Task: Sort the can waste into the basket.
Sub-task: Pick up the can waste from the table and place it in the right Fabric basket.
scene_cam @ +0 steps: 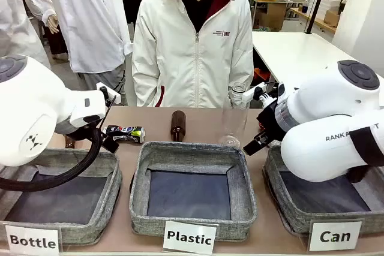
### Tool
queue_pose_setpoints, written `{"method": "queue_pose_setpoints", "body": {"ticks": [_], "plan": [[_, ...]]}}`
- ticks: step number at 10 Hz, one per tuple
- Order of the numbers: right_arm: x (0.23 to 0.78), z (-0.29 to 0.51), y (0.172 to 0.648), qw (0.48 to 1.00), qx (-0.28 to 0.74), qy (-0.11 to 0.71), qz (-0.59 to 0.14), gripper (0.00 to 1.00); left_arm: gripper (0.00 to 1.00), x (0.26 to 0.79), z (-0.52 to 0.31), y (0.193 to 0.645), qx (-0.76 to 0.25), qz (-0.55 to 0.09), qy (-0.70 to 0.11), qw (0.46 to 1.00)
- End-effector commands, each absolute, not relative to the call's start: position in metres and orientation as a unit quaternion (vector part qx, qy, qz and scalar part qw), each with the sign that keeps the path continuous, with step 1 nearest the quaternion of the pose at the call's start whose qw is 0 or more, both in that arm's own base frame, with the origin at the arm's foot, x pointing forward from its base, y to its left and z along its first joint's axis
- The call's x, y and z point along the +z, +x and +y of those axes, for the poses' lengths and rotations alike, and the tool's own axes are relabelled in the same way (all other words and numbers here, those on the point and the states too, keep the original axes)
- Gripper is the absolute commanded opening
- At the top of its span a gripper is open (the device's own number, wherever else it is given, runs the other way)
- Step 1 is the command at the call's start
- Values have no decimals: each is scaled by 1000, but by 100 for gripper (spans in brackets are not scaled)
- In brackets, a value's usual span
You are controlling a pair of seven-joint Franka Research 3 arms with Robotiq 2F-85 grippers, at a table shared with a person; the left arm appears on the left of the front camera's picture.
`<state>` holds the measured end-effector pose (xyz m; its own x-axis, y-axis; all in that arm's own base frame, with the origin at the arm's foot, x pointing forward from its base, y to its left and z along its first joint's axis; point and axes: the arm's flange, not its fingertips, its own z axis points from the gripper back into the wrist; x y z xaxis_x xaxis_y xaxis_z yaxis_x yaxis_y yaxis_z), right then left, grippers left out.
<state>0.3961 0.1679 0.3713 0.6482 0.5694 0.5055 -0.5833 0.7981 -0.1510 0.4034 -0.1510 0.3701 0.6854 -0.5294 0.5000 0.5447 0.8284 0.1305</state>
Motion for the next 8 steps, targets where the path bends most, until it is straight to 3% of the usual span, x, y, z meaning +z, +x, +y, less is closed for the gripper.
{"method": "queue_pose_setpoints", "body": {"ticks": [1,8], "plan": [[371,168,396,908,318,13,-274,100,100,370,-151,403,-293,-268,-14,918],[371,168,396,908,318,13,-274,100,100,370,-151,403,-293,-268,-14,918]]}}
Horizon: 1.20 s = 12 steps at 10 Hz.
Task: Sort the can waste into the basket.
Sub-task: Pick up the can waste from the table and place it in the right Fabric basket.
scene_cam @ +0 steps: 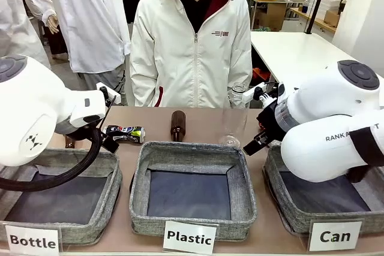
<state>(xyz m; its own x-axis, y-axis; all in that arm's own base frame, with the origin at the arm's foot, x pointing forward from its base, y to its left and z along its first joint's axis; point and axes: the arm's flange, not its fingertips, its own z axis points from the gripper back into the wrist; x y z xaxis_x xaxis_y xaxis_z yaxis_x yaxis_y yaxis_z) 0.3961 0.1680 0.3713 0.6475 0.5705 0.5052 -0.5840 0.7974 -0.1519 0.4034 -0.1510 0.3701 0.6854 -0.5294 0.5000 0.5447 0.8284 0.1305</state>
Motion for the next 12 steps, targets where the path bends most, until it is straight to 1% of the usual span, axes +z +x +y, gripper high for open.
{"method": "queue_pose_setpoints", "body": {"ticks": [1,8,9,10,11,12], "plan": [[371,168,396,908,318,13,-274,100,100,370,-151,403,-293,-268,-14,918],[371,168,396,908,318,12,-274,100,100,370,-151,403,-293,-268,-14,918],[376,167,392,905,320,25,-278,100,100,370,-151,403,-293,-268,-14,918],[384,162,387,911,316,23,-265,100,100,382,-148,397,-308,-268,-32,912],[403,154,376,923,302,44,-236,100,100,401,-141,387,-325,-262,-102,903],[424,148,365,926,297,90,-215,100,100,420,-136,378,-305,-246,-143,909]]}}
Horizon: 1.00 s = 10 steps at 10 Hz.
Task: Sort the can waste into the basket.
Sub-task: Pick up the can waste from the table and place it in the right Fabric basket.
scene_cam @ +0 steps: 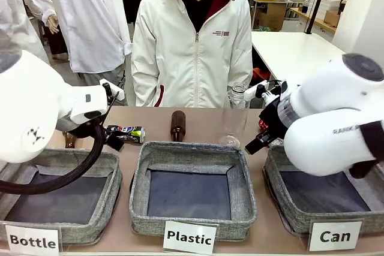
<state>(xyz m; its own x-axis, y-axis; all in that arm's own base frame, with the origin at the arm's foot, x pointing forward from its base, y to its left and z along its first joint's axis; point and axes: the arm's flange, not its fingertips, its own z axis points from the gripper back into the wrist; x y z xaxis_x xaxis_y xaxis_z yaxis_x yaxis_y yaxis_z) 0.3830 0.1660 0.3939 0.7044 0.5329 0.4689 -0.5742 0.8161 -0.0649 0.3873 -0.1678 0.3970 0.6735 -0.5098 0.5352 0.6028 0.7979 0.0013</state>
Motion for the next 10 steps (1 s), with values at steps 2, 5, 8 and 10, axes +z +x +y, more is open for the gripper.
{"method": "queue_pose_setpoints", "body": {"ticks": [2,5,8,10], "plan": [[465,130,338,926,273,175,-196,100,100,462,-128,356,-237,-225,-212,921],[505,65,300,901,219,315,-202,100,100,530,-55,329,-215,-149,-421,869],[498,-38,270,874,132,401,-242,100,100,537,90,329,-54,-222,-502,834],[481,-100,248,855,45,442,-267,100,100,511,170,316,69,-262,-532,803]]}}
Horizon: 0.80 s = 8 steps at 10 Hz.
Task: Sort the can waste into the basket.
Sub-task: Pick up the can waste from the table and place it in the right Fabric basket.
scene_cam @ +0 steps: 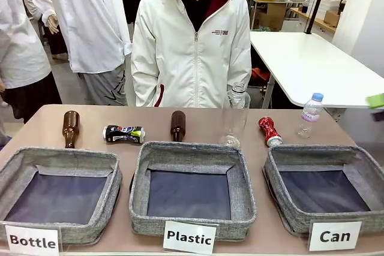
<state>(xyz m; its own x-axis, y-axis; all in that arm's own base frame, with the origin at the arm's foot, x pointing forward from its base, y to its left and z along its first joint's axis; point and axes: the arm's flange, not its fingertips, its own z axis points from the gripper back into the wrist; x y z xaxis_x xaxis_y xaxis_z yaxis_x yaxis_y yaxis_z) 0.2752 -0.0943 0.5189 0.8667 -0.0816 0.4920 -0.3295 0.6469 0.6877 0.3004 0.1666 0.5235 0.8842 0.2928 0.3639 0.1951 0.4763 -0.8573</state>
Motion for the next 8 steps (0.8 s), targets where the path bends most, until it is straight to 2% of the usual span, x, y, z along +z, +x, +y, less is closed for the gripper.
{"method": "queue_pose_setpoints", "body": {"ticks": [1,3,5,6,7,8], "plan": [[471,-128,242,837,14,474,-275,100,100,498,188,311,124,-274,-539,787],[448,-175,236,813,-61,508,-279,100,100,466,224,294,203,-281,-566,748],[434,-197,236,804,-130,507,-282,100,100,445,204,292,333,-284,-530,726],[433,-197,238,815,-148,476,-296,100,100,441,194,293,363,-287,-506,728],[446,-216,234,811,-122,503,-271,100,100,442,233,289,275,-273,-547,742],[446,-216,234,811,-122,503,-271,100,100,442,233,289,275,-273,-547,742]]}}
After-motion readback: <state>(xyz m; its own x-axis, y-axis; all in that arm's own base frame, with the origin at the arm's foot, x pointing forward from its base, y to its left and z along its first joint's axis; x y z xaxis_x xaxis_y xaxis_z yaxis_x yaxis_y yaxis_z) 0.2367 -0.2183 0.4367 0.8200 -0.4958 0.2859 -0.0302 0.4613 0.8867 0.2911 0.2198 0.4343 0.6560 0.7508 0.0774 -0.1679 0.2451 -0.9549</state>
